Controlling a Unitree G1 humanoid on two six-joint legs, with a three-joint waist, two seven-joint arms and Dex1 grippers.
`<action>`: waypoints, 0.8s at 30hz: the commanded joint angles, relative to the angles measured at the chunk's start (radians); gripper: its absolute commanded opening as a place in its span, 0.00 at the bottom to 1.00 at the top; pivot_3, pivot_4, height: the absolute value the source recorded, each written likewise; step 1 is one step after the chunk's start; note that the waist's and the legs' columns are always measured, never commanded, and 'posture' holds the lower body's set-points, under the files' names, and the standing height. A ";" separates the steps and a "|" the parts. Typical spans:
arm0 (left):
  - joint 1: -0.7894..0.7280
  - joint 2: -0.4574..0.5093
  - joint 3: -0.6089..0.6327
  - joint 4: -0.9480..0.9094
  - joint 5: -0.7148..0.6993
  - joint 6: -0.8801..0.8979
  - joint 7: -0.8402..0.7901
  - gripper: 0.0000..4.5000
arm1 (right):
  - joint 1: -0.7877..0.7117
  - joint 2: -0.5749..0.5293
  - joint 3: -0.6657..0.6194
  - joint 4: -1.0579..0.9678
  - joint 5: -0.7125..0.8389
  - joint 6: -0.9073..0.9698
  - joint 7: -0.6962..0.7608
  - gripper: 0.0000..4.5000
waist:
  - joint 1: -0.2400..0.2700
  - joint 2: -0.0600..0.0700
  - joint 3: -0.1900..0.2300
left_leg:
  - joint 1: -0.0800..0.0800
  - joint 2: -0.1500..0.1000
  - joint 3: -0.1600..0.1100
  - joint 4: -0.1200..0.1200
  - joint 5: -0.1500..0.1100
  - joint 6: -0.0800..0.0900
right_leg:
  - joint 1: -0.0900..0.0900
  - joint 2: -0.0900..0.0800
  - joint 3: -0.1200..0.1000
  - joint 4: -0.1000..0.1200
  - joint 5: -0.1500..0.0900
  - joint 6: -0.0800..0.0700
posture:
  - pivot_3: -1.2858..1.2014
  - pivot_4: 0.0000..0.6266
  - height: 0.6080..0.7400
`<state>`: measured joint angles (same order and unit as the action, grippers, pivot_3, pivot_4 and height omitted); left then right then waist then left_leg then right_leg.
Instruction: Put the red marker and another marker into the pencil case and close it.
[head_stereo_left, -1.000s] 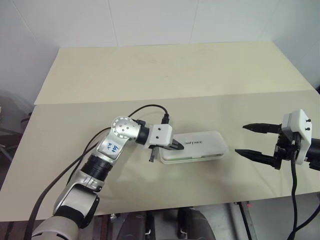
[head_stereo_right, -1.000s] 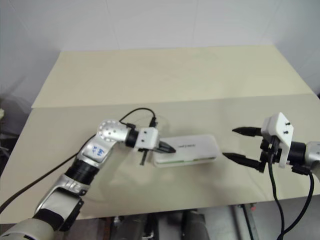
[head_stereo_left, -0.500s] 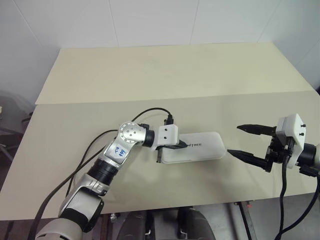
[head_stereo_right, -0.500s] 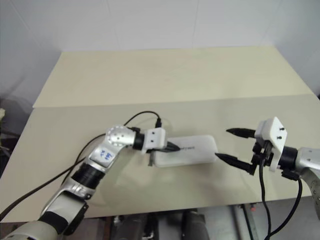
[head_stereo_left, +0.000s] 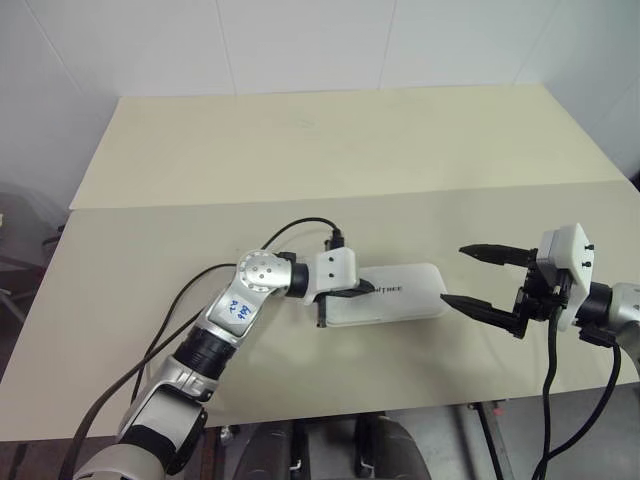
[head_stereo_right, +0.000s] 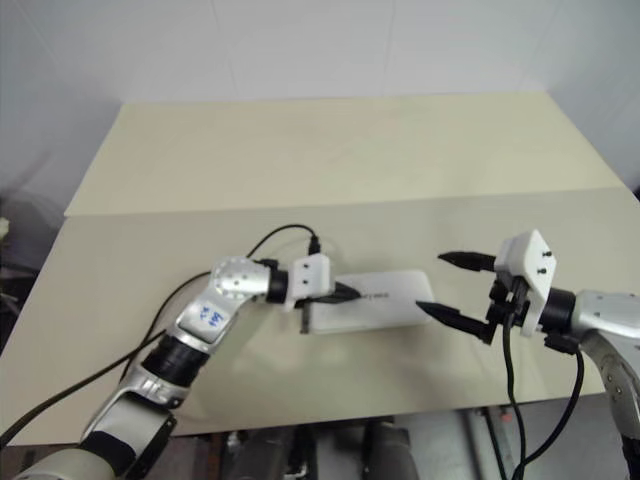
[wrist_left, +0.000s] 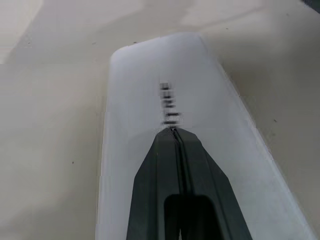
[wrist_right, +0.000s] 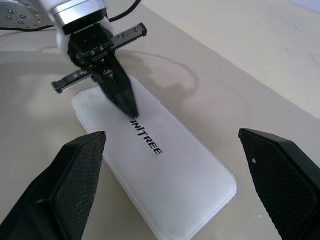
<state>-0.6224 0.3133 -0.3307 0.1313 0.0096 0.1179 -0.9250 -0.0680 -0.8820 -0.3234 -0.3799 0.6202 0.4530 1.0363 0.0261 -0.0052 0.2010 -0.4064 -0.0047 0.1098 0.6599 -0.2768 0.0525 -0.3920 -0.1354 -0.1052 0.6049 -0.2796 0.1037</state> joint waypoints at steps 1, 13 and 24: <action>0.010 0.000 0.137 -0.047 -0.058 -0.097 0.099 0.01 | -0.033 0.012 0.025 0.033 -0.006 -0.036 0.025 1.00 | -0.002 0.000 0.000 | 0.000 0.000 0.000 0.000 0.000 0.000 | 0.000 0.000 0.000 0.000 0.000 0.000 | 0.52 0.24 1.00; 0.262 0.223 0.436 -0.151 -0.330 -0.138 -0.037 0.50 | -0.139 0.065 0.117 0.198 -0.086 -0.170 0.071 1.00 | -0.002 0.000 0.000 | 0.000 0.000 0.002 -0.002 0.001 -0.005 | -0.001 0.000 0.000 -0.002 0.000 0.000 | 0.52 0.24 1.00; 0.306 0.241 0.476 -0.174 -0.409 -0.121 -0.050 0.99 | -0.170 0.062 0.087 0.343 -0.133 -0.283 0.096 1.00 | -0.003 0.000 0.000 | 0.000 0.000 0.002 -0.003 -0.002 -0.009 | -0.001 0.000 0.000 -0.003 0.000 0.000 | 0.52 0.24 1.00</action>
<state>-0.3033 0.5589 0.1454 0.0067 -0.3717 -0.0033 -0.9788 -0.2280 -0.8078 -0.1982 -0.0359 0.4876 0.1963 1.1295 0.0233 -0.0056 0.2013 -0.4066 -0.0047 0.1122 0.6565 -0.2791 0.0435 -0.3935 -0.1357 -0.1055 0.6018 -0.2795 0.1038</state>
